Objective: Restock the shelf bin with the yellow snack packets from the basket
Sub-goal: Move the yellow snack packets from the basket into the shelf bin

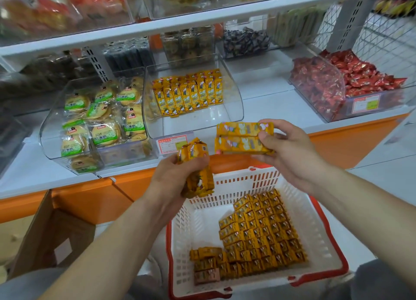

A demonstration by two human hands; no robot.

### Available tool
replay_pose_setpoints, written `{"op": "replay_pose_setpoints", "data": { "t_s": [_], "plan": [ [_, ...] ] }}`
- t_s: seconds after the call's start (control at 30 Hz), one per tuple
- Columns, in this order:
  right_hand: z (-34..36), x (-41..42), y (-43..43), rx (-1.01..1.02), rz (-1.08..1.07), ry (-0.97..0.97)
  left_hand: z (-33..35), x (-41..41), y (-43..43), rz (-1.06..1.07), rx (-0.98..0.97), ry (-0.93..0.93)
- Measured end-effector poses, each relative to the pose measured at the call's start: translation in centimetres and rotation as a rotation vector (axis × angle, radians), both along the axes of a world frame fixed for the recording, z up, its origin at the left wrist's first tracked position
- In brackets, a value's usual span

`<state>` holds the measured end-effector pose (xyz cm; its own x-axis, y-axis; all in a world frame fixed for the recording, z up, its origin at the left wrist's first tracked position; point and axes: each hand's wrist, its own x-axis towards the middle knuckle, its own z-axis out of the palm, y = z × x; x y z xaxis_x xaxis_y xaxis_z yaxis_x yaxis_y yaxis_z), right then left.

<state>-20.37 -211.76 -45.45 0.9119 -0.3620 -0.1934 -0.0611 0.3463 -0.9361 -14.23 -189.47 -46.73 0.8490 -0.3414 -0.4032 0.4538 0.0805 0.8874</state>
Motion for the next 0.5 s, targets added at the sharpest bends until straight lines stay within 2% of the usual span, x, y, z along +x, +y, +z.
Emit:
{"op": "replay_pose_setpoints", "data": {
  "t_s": [0.1,0.23,0.37,0.5],
  "plan": [
    [-0.7,0.0,2.6,0.136,-0.163,-0.005,-0.2,-1.4,-1.4,0.025,-0.029,-0.001],
    [-0.9,-0.3,4.9,0.301,-0.119,0.016,0.3,-1.3,-2.5,0.102,-0.050,-0.034],
    [-0.9,-0.4,5.1,0.226,0.010,0.025,0.5,-0.4,-2.6,0.137,-0.053,-0.099],
    [-0.7,-0.1,3.9,0.151,0.159,0.028,0.4,-0.3,-2.5,0.067,-0.040,-0.152]
  ]
}}
